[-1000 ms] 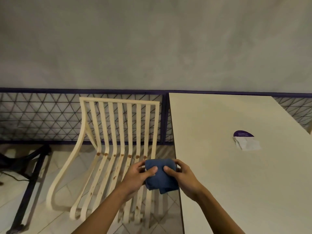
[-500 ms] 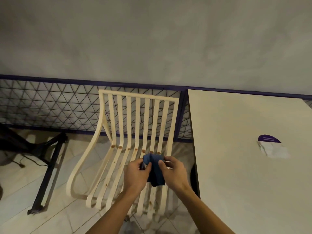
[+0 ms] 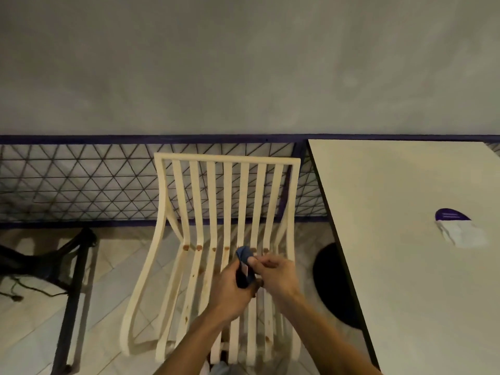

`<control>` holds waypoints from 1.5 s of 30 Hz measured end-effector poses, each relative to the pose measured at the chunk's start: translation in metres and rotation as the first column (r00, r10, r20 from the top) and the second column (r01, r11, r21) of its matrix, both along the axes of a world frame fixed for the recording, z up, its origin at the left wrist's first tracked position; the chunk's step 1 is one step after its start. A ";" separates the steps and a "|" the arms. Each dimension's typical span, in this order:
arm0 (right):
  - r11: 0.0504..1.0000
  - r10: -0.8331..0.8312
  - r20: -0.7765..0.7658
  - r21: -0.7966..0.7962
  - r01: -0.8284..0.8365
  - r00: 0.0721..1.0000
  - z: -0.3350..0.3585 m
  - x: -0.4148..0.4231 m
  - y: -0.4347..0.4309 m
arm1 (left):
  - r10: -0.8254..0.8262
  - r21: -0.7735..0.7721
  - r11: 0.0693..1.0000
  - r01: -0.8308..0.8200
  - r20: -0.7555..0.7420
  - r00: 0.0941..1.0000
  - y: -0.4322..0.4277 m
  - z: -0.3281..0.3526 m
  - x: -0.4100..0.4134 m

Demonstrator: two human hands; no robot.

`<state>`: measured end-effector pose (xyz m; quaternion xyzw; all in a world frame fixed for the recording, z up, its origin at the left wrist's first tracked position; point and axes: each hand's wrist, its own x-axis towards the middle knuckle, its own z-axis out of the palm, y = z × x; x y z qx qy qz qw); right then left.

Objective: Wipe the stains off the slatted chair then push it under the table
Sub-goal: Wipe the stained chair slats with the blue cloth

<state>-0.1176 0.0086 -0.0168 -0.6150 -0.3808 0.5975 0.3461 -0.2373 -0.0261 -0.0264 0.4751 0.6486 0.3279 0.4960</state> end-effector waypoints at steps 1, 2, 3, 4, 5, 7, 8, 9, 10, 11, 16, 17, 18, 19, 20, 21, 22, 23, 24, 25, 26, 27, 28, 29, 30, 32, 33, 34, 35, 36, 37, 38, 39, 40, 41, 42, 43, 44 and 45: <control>1.000 0.027 -0.002 -0.001 -0.027 1.000 -0.004 -0.007 0.003 | 0.016 0.000 1.000 -0.016 -0.015 1.000 0.005 -0.001 -0.009; 0.999 0.043 -0.004 -0.012 -0.043 0.999 -0.006 -0.014 0.007 | 0.039 -0.004 0.999 -0.039 -0.028 0.999 0.010 -0.005 -0.019; 0.998 0.052 -0.006 -0.027 -0.052 0.999 -0.008 -0.022 0.011 | 0.061 -0.018 0.998 -0.061 -0.017 0.998 0.016 -0.008 -0.027; 0.997 0.056 -0.014 -0.043 -0.057 0.998 -0.011 -0.028 0.016 | 0.084 -0.027 0.996 -0.084 -0.005 0.996 0.022 -0.013 -0.035; 0.996 0.065 -0.018 -0.054 -0.065 0.998 -0.014 -0.034 0.021 | 0.099 -0.018 0.995 -0.099 -0.013 0.995 0.030 -0.015 -0.041; 0.995 0.062 -0.050 -0.079 -0.066 0.997 -0.021 -0.040 0.032 | 0.117 -0.023 0.993 -0.118 -0.016 0.993 0.046 -0.028 -0.052; 0.995 0.054 -0.075 -0.085 -0.060 0.996 -0.025 -0.042 0.038 | 0.126 -0.056 0.990 -0.126 0.007 0.992 0.055 -0.035 -0.056; 0.994 0.056 -0.069 -0.090 -0.062 0.996 -0.028 -0.041 0.044 | 0.113 -0.094 0.990 -0.110 0.026 0.993 0.064 -0.041 -0.058; 0.994 0.045 -0.062 -0.093 -0.051 0.997 -0.032 -0.039 0.049 | 0.099 -0.120 0.988 -0.094 0.042 0.994 0.072 -0.047 -0.059; 0.995 0.038 -0.019 -0.088 -0.039 0.999 -0.038 -0.036 0.054 | 0.071 -0.127 0.990 -0.066 0.034 0.997 0.081 -0.056 -0.059; 0.999 0.011 0.215 -0.034 -0.004 0.977 -0.087 0.003 0.076 | 0.033 -0.161 0.987 -0.026 0.043 0.999 0.118 -0.101 -0.053; 1.000 0.008 0.259 -0.023 -0.002 0.966 -0.097 0.012 0.080 | 0.022 -0.162 0.987 -0.019 0.017 1.000 0.124 -0.115 -0.052; 1.000 -0.006 0.300 -0.018 0.012 0.954 -0.107 0.021 0.086 | 0.003 -0.166 0.986 -0.004 -0.003 1.000 0.130 -0.130 -0.050; 0.999 -0.016 0.345 -0.020 0.025 0.938 -0.118 0.030 0.091 | -0.001 -0.172 0.985 0.000 -0.006 1.000 0.135 -0.143 -0.047; 0.999 -0.022 0.388 -0.018 0.031 0.921 -0.131 0.038 0.096 | -0.007 -0.176 0.984 0.007 -0.001 1.000 0.139 -0.159 -0.045; 0.999 -0.031 0.429 -0.008 0.039 0.903 -0.143 0.044 0.100 | -0.012 -0.174 0.985 0.014 0.014 1.000 0.144 -0.171 -0.041; 0.999 -0.043 0.462 0.010 0.043 0.886 -0.156 0.050 0.104 | -0.028 -0.172 0.985 0.032 0.027 0.999 0.148 -0.182 -0.037; 0.999 -0.053 0.494 0.036 0.041 0.868 -0.167 0.054 0.108 | -0.044 -0.164 0.985 0.047 0.025 0.999 0.153 -0.192 -0.033; 0.997 -0.067 0.519 0.061 0.041 0.852 -0.177 0.057 0.112 | -0.057 -0.157 0.986 0.061 0.027 0.998 0.157 -0.207 -0.029; 0.997 -0.063 0.548 0.078 0.024 0.834 -0.187 0.060 0.116 | -0.050 -0.158 0.986 0.054 0.031 0.998 0.163 -0.219 -0.025; 0.995 -0.055 0.573 0.101 -0.004 0.817 -0.197 0.063 0.119 | -0.032 -0.164 0.986 0.036 0.028 0.999 0.168 -0.233 -0.021; 0.991 -0.043 0.604 0.126 -0.042 0.796 -0.206 0.066 0.123 | -0.041 -0.153 0.987 0.042 0.005 0.999 0.172 -0.245 -0.016; 0.982 -0.042 0.633 0.168 -0.084 0.773 -0.216 0.069 0.126 | -0.056 -0.128 0.991 0.051 -0.031 0.998 0.178 -0.256 -0.012; 0.972 -0.037 0.658 0.198 -0.125 0.753 -0.225 0.071 0.129 | -0.080 -0.099 0.993 0.072 -0.084 0.993 0.182 -0.267 -0.007; 0.963 -0.031 0.676 0.218 -0.160 0.736 -0.234 0.072 0.131 | -0.093 -0.072 0.994 0.086 -0.114 0.989 0.187 -0.276 -0.002; 0.950 -0.014 0.692 0.235 -0.207 0.722 -0.248 0.073 0.134 | -0.125 -0.045 0.992 0.119 -0.171 0.977 0.198 -0.296 0.005; 0.943 -0.010 0.703 0.243 -0.227 0.711 -0.252 0.073 0.134 | -0.141 -0.044 0.990 0.135 -0.186 0.972 0.202 -0.306 0.008; 0.936 -0.016 0.714 0.257 -0.241 0.700 -0.256 0.073 0.135 | -0.147 -0.040 0.989 0.142 -0.203 0.968 0.206 -0.316 0.010; 0.930 -0.027 0.714 0.274 -0.244 0.699 -0.259 0.072 0.134 | -0.144 -0.041 0.990 0.138 -0.233 0.962 0.211 -0.324 0.013; 0.926 -0.037 0.707 0.289 -0.241 0.707 -0.262 0.071 0.134 | -0.151 -0.046 0.989 0.144 -0.253 0.956 0.216 -0.331 0.014; 0.924 -0.043 0.695 0.300 -0.236 0.717 -0.264 0.071 0.134 | -0.170 -0.060 0.985 0.160 -0.257 0.951 0.219 -0.333 0.016; 0.922 -0.048 0.684 0.311 -0.231 0.728 -0.265 0.070 0.134 | -0.190 -0.071 0.982 0.178 -0.256 0.948 0.224 -0.337 0.017; 0.919 -0.051 0.678 0.320 -0.231 0.734 -0.268 0.070 0.134 | -0.210 -0.071 0.978 0.198 -0.264 0.941 0.228 -0.340 0.018; 0.915 -0.054 0.674 0.330 -0.234 0.737 -0.268 0.070 0.134 | -0.219 -0.064 0.976 0.210 -0.278 0.935 0.232 -0.342 0.020; 0.911 -0.058 0.673 0.338 -0.237 0.738 -0.271 0.070 0.135 | -0.240 -0.069 0.971 0.230 -0.305 0.922 0.236 -0.343 0.021; 0.911 -0.058 0.668 0.340 -0.234 0.742 -0.271 0.069 0.135 | -0.257 -0.072 0.966 0.247 -0.334 0.907 0.240 -0.342 0.024; 0.913 -0.062 0.652 0.343 -0.221 0.756 -0.272 0.069 0.135 | -0.268 -0.071 0.963 0.260 -0.353 0.896 0.244 -0.343 0.025; 0.912 -0.069 0.637 0.351 -0.210 0.768 -0.273 0.070 0.135 | -0.280 -0.072 0.959 0.273 -0.373 0.885 0.247 -0.345 0.026; 0.910 -0.078 0.634 0.360 -0.204 0.769 -0.275 0.070 0.135 | -0.294 -0.078 0.955 0.287 -0.391 0.872 0.250 -0.347 0.027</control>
